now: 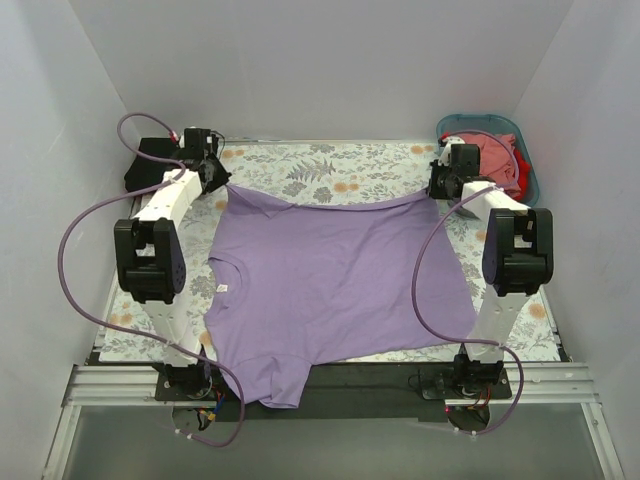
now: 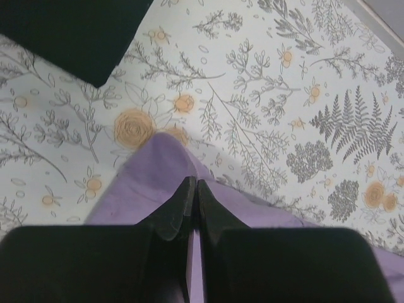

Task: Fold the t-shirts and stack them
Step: Fold the tshirt

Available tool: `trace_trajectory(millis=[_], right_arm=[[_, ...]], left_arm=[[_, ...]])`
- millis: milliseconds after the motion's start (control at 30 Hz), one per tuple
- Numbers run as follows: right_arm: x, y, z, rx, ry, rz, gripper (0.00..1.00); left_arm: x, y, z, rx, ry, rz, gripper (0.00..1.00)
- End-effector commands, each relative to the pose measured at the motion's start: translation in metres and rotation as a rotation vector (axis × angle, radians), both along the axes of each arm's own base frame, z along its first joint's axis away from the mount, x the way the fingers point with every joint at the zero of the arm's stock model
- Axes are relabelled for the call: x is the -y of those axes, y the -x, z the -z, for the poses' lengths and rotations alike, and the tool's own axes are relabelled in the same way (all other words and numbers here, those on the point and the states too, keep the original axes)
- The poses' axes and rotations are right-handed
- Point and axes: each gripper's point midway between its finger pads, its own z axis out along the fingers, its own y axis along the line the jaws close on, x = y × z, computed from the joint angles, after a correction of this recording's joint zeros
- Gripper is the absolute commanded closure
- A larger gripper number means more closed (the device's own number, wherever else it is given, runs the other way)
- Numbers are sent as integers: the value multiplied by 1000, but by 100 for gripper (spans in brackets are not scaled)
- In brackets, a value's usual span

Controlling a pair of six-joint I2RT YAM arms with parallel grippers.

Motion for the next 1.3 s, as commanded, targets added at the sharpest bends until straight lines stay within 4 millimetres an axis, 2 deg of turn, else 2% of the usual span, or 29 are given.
trace_trajectory(millis=[0, 133, 233, 367, 500, 633, 800, 933, 1267], right_arm=[[1, 0, -19, 0, -25, 2, 99], [3, 16, -16, -46, -24, 11, 99], [7, 26, -13, -67, -14, 25, 99], [11, 36, -22, -65, -9, 43, 99], [12, 42, -31, -55, -11, 53, 99], [11, 49, -36, -60, -25, 57, 99], [11, 67, -19, -120, -38, 77, 99], [9, 77, -18, -136, -57, 83, 99], [10, 87, -30, -124, -61, 103, 99]], left_arm=[[2, 25, -35, 29, 46, -19, 100], [3, 51, -41, 16, 63, -25, 100], [-1, 64, -47, 17, 56, -49, 100], [-6, 79, -74, 72, 51, -77, 100], [-10, 88, -84, 89, 47, -103, 100], [-8, 98, -84, 85, 71, -117, 100], [-4, 115, -77, 71, 110, -128, 100], [-4, 127, -76, 69, 123, -136, 100], [2, 142, -90, 90, 166, -129, 100]])
